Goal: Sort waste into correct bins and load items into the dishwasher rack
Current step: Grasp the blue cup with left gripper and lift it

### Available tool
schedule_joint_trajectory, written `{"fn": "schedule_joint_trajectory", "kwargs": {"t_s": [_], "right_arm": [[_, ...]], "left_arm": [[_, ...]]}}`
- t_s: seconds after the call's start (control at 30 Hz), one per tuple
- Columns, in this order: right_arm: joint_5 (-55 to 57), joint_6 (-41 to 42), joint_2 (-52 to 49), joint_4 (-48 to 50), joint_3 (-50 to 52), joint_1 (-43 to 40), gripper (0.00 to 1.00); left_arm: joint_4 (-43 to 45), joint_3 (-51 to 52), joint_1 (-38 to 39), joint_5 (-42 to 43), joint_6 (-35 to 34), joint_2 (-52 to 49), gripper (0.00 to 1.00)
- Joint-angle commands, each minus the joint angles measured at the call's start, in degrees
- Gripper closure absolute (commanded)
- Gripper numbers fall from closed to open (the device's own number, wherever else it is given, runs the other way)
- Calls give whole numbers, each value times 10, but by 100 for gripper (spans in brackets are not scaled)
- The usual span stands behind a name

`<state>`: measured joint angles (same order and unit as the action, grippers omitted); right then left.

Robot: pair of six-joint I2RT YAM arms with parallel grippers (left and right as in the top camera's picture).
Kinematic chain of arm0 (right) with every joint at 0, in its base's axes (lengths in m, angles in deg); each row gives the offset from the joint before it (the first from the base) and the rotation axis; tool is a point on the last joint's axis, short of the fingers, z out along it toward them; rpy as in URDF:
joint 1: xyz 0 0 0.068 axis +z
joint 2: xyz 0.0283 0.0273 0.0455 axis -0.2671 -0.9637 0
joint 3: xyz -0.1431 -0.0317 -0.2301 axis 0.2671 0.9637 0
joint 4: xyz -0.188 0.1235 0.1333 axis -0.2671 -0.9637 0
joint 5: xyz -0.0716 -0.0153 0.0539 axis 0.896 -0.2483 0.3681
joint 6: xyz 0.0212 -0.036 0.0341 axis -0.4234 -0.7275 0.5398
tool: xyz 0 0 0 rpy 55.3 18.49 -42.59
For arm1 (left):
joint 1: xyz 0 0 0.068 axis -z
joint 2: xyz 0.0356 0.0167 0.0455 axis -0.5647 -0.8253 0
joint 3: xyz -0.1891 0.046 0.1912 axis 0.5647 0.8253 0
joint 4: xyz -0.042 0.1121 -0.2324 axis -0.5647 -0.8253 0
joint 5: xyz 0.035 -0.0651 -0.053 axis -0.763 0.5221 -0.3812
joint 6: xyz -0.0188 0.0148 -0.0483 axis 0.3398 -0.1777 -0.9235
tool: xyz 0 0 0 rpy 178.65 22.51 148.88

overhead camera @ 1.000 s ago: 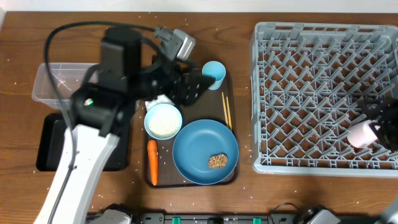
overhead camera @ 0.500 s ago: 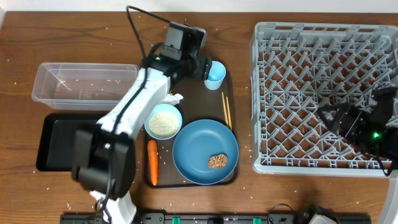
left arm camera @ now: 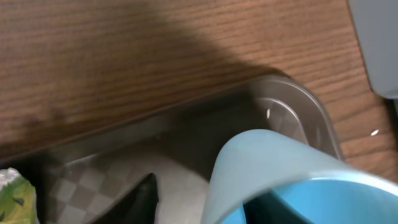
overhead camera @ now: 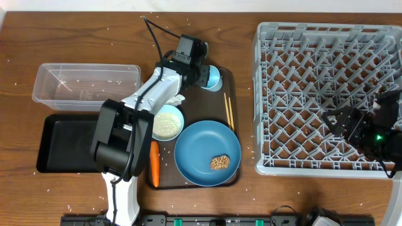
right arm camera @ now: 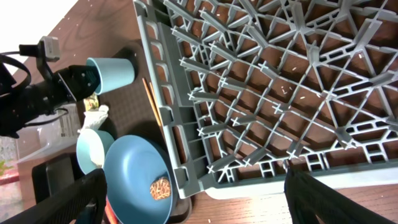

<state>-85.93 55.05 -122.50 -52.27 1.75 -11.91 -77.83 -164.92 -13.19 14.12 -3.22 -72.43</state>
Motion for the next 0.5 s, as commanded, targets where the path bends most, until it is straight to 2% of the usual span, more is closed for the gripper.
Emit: {"fn": "schedule_joint_trajectory", "kwargs": {"t_s": [0.0,0.07,0.1,0.33,0.47], "right_arm": [[2,-4,0,-1,1,5,16],[2,-4,0,-1,1,5,16],[2,-4,0,-1,1,5,16],[0,-36,0,0,1,5,15],[-70,-138,0,-7,1,5,17]], "left_arm": [[-2,-6,1,-4,-1,2,75],[-11,-6,1,-1,-1,4,91],[-17,-6,1,3,-1,6,94],[-83,-15,-4,30,-1,112,94],[-149,-16,-4,121,-1,214,94]]}}
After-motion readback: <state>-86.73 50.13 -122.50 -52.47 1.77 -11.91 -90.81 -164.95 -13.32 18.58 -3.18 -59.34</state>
